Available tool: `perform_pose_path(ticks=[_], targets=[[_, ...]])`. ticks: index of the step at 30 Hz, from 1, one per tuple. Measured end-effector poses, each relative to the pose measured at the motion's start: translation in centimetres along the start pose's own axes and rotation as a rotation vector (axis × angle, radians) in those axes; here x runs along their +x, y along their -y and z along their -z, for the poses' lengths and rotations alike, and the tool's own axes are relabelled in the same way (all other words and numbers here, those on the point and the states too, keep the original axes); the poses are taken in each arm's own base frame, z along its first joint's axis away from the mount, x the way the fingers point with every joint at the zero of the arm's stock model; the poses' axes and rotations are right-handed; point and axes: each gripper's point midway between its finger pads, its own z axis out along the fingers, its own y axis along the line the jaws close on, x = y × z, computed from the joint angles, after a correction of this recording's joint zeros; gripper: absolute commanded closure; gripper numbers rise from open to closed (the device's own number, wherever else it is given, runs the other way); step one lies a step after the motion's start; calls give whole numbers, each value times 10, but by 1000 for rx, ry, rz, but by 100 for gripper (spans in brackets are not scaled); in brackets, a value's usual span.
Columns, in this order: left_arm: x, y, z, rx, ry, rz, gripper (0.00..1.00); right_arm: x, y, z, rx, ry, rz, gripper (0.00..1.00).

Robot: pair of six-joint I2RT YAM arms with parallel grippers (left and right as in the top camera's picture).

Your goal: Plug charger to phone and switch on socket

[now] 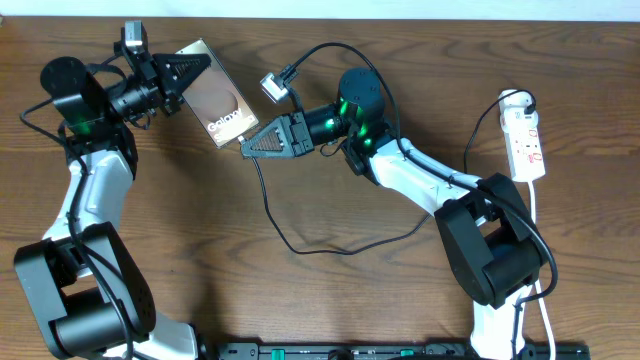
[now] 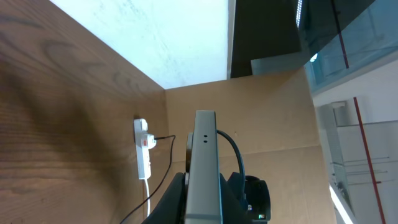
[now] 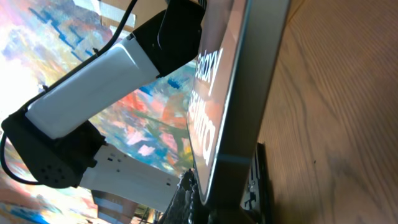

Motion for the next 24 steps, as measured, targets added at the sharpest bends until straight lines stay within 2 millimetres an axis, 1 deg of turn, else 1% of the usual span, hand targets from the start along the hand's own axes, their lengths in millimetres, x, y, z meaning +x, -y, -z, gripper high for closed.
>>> perform_pose_path(ticks=[10, 17, 24], targets=[[1, 0, 0, 2, -5, -30, 93, -2, 1, -1, 4, 12, -56, 99], [2, 1, 0, 3, -9, -34, 93, -3, 1, -1, 5, 17, -60, 99], [6, 2, -6, 7, -25, -57, 93, -3, 3, 0, 8, 22, -65, 99]])
